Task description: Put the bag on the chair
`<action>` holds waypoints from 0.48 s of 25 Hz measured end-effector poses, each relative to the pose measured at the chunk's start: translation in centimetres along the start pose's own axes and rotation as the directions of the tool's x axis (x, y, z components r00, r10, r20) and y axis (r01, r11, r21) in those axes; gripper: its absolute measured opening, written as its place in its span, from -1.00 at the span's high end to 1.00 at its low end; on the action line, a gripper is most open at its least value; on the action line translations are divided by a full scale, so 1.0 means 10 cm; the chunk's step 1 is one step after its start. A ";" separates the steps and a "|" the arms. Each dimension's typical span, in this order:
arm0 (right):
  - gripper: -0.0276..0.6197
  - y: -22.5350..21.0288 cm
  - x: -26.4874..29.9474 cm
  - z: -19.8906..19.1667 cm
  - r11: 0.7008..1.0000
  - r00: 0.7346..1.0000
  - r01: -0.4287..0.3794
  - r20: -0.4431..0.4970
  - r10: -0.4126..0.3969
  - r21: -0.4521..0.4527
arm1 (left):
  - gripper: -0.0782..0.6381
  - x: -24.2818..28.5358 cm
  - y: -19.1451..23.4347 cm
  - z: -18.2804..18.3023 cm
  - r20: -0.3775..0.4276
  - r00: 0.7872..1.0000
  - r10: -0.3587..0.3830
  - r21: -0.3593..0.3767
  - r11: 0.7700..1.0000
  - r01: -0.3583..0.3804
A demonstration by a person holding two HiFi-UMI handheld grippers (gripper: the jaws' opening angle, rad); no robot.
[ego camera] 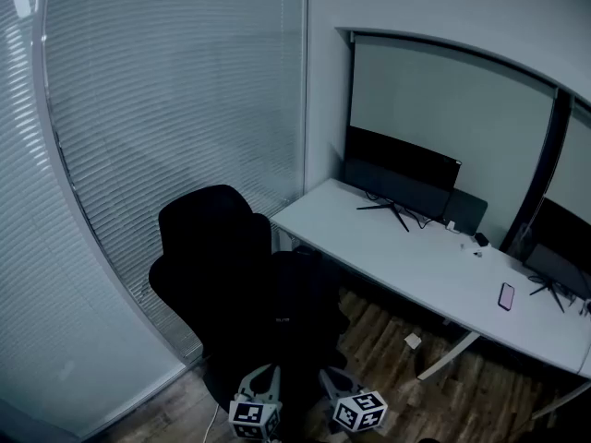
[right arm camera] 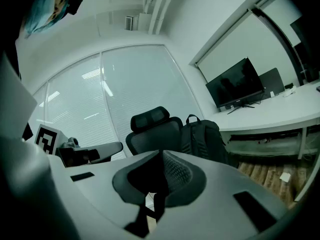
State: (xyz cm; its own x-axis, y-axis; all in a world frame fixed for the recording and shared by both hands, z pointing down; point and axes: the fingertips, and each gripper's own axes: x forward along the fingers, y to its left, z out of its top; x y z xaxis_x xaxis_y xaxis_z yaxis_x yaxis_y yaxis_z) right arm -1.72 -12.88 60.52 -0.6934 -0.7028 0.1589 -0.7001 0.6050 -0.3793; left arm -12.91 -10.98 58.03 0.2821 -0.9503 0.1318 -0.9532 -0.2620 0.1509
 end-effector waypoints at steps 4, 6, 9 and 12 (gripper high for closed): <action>0.76 0.01 -0.22 -0.06 1.000 1.000 -0.018 -0.008 0.018 0.001 | 0.73 -0.16 -0.18 -0.06 0.018 1.000 0.022 -0.005 1.000 -0.022; 0.76 0.00 -0.32 -0.11 1.000 1.000 -0.028 -0.011 0.028 0.000 | 0.73 -0.25 -0.28 -0.08 0.009 1.000 0.029 -0.010 1.000 -0.029; 0.76 0.00 -0.47 -0.17 0.999 0.999 -0.043 -0.019 0.043 -0.008 | 0.73 -0.37 -0.40 -0.10 0.025 0.999 0.045 -0.009 0.999 -0.045; 0.77 0.03 -0.60 -0.19 0.998 0.998 -0.055 -0.028 0.055 -0.014 | 0.73 -0.48 -0.50 -0.16 0.032 0.998 0.058 -0.018 0.998 -0.058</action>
State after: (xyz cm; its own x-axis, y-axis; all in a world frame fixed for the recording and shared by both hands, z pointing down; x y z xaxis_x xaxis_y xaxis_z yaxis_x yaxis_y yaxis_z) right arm 1.91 -7.76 61.20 -0.7353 -0.6577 0.1633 -0.6630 0.6482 -0.3745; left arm -9.36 -4.82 58.25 0.2223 -0.9688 0.1094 -0.9659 -0.2035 0.1601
